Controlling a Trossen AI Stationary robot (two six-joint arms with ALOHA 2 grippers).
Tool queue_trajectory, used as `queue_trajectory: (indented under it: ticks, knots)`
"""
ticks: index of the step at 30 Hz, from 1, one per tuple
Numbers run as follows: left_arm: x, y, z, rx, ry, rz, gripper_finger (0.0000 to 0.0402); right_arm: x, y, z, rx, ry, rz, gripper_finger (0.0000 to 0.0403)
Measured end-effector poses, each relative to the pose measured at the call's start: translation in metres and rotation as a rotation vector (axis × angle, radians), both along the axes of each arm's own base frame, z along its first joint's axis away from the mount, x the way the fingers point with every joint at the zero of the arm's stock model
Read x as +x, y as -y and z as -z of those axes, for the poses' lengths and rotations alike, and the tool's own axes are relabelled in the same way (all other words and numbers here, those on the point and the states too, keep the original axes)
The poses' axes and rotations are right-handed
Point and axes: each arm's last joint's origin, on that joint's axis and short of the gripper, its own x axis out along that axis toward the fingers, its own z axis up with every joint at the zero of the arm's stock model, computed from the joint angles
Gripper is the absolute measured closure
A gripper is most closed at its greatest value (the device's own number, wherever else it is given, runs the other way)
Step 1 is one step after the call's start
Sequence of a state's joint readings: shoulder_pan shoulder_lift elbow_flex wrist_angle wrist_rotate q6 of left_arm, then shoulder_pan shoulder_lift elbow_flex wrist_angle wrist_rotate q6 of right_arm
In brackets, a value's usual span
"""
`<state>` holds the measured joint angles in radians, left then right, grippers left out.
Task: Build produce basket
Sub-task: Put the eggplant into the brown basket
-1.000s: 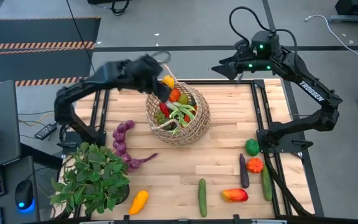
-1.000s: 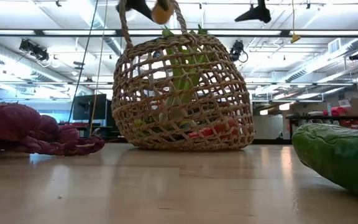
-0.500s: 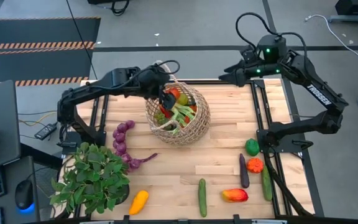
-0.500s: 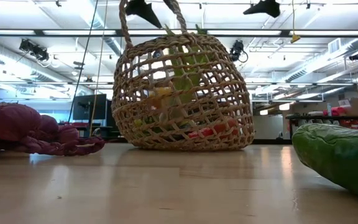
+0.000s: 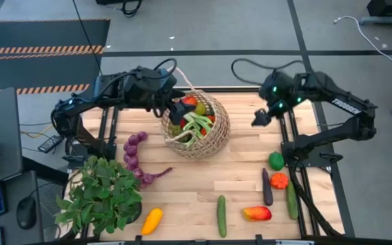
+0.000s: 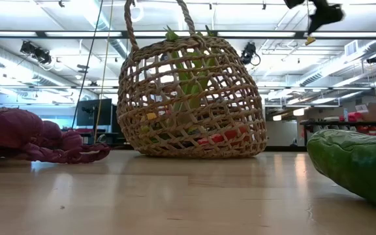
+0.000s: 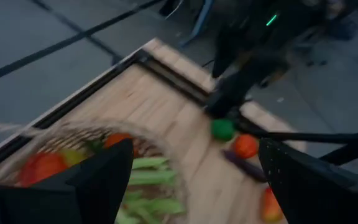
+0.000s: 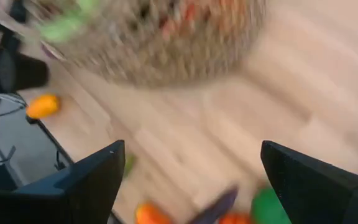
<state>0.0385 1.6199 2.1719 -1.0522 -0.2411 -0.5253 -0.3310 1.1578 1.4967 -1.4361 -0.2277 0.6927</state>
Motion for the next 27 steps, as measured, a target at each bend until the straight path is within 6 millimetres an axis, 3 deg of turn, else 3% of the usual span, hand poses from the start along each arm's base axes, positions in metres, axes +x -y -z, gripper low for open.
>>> queue_trajectory:
  ticks: [11, 21, 27]
  knots:
    - [0.006, 0.062, -0.028, -0.029, 0.3, 0.194, 0.0065, 0.019, -0.066, 0.073, 0.272, -0.293, 0.12, 0.0035]
    - [-0.003, 0.11, -0.026, -0.037, 0.293, 0.355, 0.0065, 0.017, -0.122, 0.12, 0.398, -0.419, 0.231, 0.0035]
    - [-0.009, 0.127, -0.027, -0.066, 0.314, 0.343, 0.0065, 0.008, -0.147, 0.142, 0.453, -0.475, 0.264, 0.0035]
